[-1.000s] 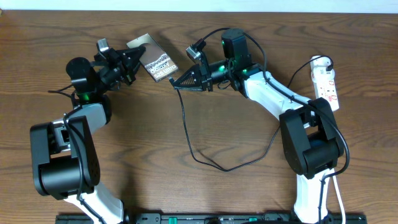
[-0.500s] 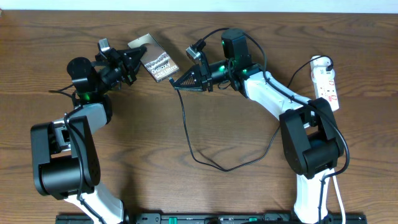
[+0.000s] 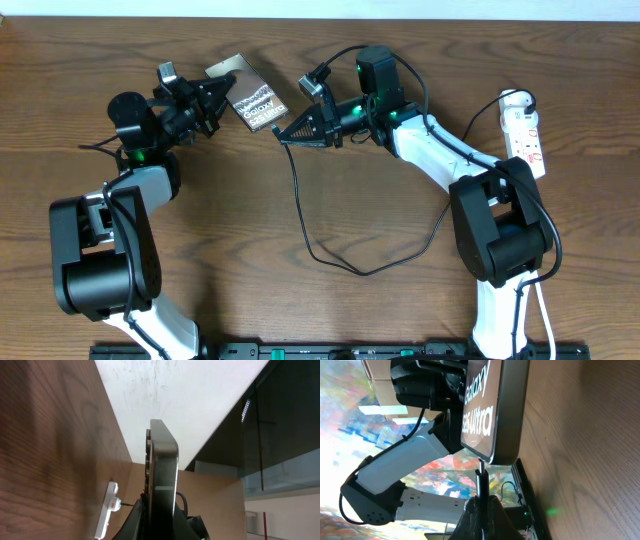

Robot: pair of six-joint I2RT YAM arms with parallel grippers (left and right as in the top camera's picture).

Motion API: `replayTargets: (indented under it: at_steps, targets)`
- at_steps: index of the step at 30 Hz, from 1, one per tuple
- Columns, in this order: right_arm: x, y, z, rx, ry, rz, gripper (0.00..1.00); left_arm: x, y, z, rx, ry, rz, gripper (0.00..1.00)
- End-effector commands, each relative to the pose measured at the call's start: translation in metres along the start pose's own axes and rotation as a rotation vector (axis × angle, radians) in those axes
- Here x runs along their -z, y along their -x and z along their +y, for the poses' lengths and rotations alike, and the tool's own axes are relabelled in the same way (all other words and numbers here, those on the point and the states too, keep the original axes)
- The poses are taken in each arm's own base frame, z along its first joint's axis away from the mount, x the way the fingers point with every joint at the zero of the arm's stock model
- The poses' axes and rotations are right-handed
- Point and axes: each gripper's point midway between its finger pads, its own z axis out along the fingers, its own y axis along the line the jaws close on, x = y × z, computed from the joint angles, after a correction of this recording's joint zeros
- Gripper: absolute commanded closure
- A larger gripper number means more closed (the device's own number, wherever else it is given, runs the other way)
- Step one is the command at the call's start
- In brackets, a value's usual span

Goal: Plug charger to phone and switch on socket
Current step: 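Align the USB-C plug under the phone's bottom port with the right gripper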

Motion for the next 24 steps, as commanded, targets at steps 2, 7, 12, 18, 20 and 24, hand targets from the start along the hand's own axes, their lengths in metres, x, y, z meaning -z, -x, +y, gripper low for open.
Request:
replayTargets:
  at_steps: [2, 7, 12, 18, 20, 24]
  targets:
    - [0.0010, -0.0045, 0.0106, 0.030, 0.019, 0.022, 0.99, -0.0008, -0.0025, -0.0092, -0.020, -0.017, 0.021, 0.93]
    - [0.0059, -0.0033, 0.0108, 0.029, 0.023, 0.017, 0.99, -0.0008, -0.0025, -0.0093, -0.020, -0.017, 0.021, 0.93]
    - [0.0063, -0.0033, 0.0112, 0.023, 0.024, 0.018, 0.99, -0.0009, -0.0027, -0.0093, -0.020, -0.017, 0.021, 0.93]
    - [0.0063, 0.0017, 0.0143, 0.034, 0.021, 0.002, 0.99, -0.0009, -0.0027, -0.0092, -0.020, -0.017, 0.022, 0.93]
    - [0.0063, 0.0036, 0.0167, 0.046, 0.023, -0.003, 0.99, -0.0009, -0.0028, -0.0093, -0.020, -0.017, 0.022, 0.93]
    - [0.0057, 0.0036, 0.0174, 0.039, 0.024, -0.001, 0.99, -0.0009, -0.0027, -0.0093, -0.020, -0.017, 0.022, 0.93]
